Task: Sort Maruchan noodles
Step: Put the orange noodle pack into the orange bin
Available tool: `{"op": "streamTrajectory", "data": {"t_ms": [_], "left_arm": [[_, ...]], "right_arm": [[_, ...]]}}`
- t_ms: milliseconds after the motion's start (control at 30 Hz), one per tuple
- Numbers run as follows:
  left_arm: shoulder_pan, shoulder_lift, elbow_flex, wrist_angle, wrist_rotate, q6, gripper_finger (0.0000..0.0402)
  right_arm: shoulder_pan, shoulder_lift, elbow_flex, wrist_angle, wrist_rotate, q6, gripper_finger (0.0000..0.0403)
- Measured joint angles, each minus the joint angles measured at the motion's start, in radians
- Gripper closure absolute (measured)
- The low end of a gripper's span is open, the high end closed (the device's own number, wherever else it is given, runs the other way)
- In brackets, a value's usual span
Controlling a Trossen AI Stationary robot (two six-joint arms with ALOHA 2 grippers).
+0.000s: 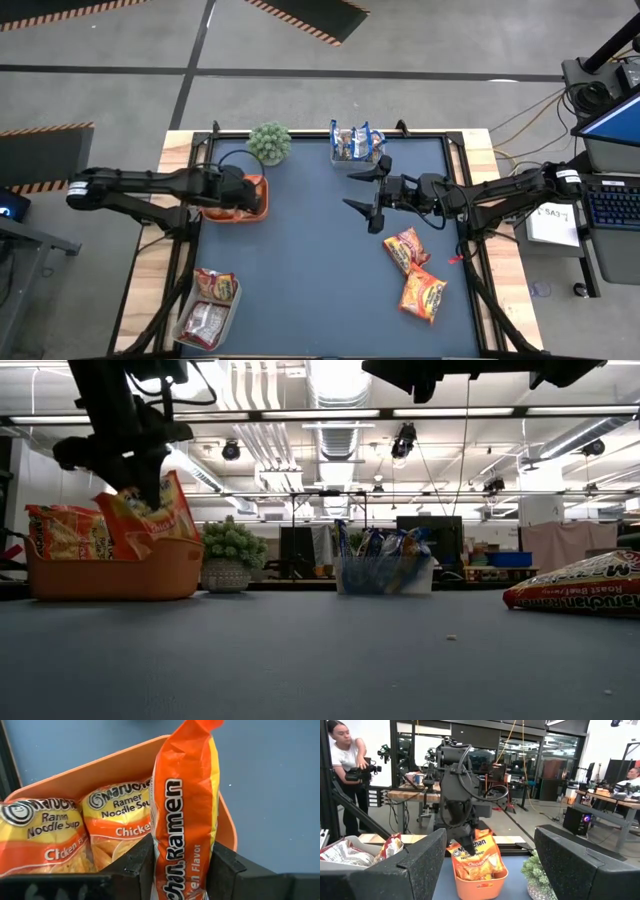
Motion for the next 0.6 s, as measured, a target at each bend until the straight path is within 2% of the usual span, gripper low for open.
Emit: {"op": "streamTrajectory", "data": {"t_ms": [433,600], "left_arm": [[0.004,0.106,0.0,0.079,0.017,0.006,0.028],[0.008,0.134,0.006,0.076,0.026,0.004,0.0248]], "right_arm": [[0.0,0.0,0.0,-0.003,0.0,-0.01,0.011],[0.0,0.0,0.0,-0.006,0.0,-0.01,0.011]]}}
